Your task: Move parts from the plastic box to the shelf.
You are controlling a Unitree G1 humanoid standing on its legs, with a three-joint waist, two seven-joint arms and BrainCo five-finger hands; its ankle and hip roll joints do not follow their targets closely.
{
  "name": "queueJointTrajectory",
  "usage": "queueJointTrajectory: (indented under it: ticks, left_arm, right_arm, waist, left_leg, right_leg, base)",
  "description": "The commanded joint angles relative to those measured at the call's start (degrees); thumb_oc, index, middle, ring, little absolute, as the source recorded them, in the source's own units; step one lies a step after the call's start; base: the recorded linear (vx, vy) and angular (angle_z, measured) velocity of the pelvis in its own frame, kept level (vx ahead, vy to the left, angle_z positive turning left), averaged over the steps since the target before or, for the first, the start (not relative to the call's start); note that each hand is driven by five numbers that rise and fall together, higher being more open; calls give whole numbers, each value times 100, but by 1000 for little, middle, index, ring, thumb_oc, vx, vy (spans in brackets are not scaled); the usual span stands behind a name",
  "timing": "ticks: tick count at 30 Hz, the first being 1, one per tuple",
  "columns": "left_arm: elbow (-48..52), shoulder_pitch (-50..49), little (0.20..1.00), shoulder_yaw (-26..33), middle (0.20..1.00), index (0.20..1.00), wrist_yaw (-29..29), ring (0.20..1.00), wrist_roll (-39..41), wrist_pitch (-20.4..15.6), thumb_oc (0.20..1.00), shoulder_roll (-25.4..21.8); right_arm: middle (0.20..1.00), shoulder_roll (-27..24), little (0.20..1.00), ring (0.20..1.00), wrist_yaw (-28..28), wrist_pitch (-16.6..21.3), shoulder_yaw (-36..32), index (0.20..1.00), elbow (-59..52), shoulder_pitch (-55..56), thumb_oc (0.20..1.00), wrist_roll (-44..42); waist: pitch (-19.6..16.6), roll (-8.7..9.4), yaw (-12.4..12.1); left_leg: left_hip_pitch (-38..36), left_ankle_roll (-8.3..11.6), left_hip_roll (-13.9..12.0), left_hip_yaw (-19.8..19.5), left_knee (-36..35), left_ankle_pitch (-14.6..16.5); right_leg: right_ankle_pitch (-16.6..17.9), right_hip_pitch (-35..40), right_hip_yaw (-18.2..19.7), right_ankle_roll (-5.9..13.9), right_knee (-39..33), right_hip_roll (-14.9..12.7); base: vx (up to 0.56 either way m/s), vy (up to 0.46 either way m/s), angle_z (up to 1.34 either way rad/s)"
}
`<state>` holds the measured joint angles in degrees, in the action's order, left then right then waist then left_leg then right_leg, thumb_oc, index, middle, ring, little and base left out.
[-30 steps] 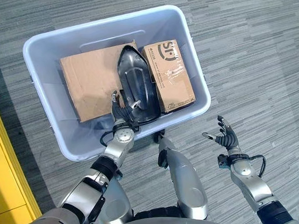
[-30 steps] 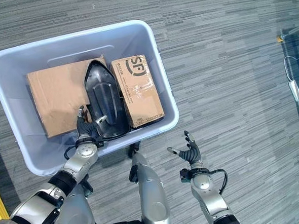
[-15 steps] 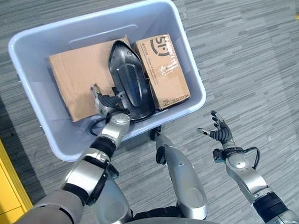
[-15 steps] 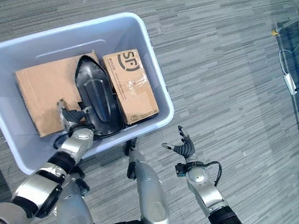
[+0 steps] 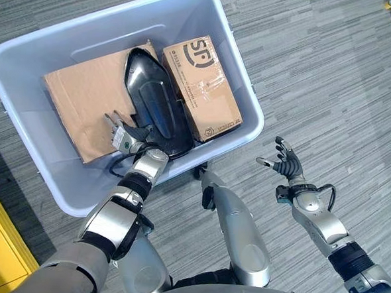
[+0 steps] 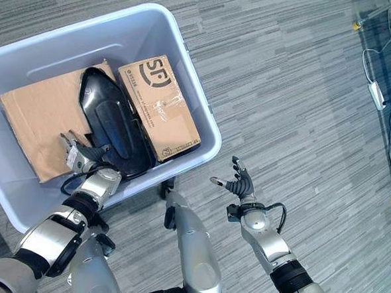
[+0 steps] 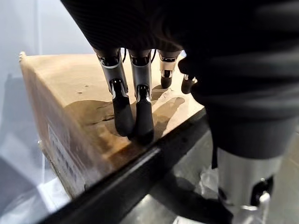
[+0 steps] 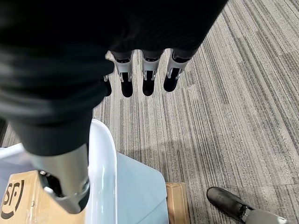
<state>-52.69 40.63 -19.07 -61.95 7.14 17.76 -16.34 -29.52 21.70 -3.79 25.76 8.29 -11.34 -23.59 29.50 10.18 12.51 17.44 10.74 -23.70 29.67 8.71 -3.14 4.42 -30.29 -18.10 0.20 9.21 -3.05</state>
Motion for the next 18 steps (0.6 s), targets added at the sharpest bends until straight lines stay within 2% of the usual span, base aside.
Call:
queueJointTrajectory:
  ticks: [1, 5, 7, 9, 10, 14, 18]
  left_arm:
    - [-132, -378, 1000, -56, 1000, 1000, 549, 1000, 198, -124, 1000, 40]
    - [66, -663, 1000, -61, 1000, 1000, 476, 1000, 592, -677, 1000, 306]
    - [231, -799, 1000, -61, 1000, 1000, 622, 1000, 709, -1000, 1000, 453]
    - [457, -924, 1000, -127, 1000, 1000, 640, 1000, 614, -1293, 1000, 607]
    - [794, -1045, 1000, -258, 1000, 1000, 658, 1000, 354, -1588, 1000, 710]
    - [1337, -1243, 1000, -521, 1000, 1000, 840, 1000, 65, -1670, 1000, 791]
    - [1928, -1478, 1000, -813, 1000, 1000, 692, 1000, 255, -1647, 1000, 709]
  right_arm:
    - [1000, -47, 1000, 1000, 102, 61, -219, 1000, -477, 99, 1000, -118]
    - [1000, -16, 1000, 1000, 189, 20, -268, 1000, -553, 126, 1000, -77]
    - [1000, 21, 1000, 1000, 234, 32, -270, 1000, -546, 131, 1000, -59]
    - [1000, 53, 1000, 1000, 266, -6, -292, 1000, -588, 158, 1000, -18]
    - [1000, 63, 1000, 1000, 294, -51, -323, 1000, -636, 216, 1000, -4]
    - [1000, 29, 1000, 1000, 295, -88, -405, 1000, -714, 320, 1000, 31]
    - [1000, -51, 1000, 1000, 279, -174, -489, 1000, -846, 361, 1000, 57]
  waist:
    - [29, 451, -4]
    - [29, 372, -59]
    - [29, 349, -93]
    - [29, 333, -123]
    - [29, 309, -155]
    - [29, 238, -207]
    - [29, 156, -239]
  left_leg:
    - [810, 345, -392, -279, 612, -63]
    - [848, 339, -356, -307, 613, -94]
    - [889, 335, -355, -322, 617, -97]
    - [938, 329, -350, -337, 619, -89]
    - [946, 316, -335, -330, 588, -69]
    - [936, 293, -286, -334, 527, -91]
    - [920, 284, -271, -305, 449, -148]
  right_leg:
    - [-529, 7, -126, 643, 485, -422]
    - [-541, -62, -137, 630, 523, -447]
    - [-542, -93, -155, 629, 533, -473]
    - [-539, -119, -172, 623, 534, -490]
    - [-534, -130, -191, 622, 523, -510]
    - [-505, -144, -208, 621, 501, -527]
    - [-509, -156, -220, 600, 498, -546]
  base:
    - [0, 0, 0]
    - [0, 0, 0]
    - [0, -13, 2]
    - [0, -36, 3]
    - [0, 0, 0]
    - [-2, 3, 2]
    - [-13, 27, 11]
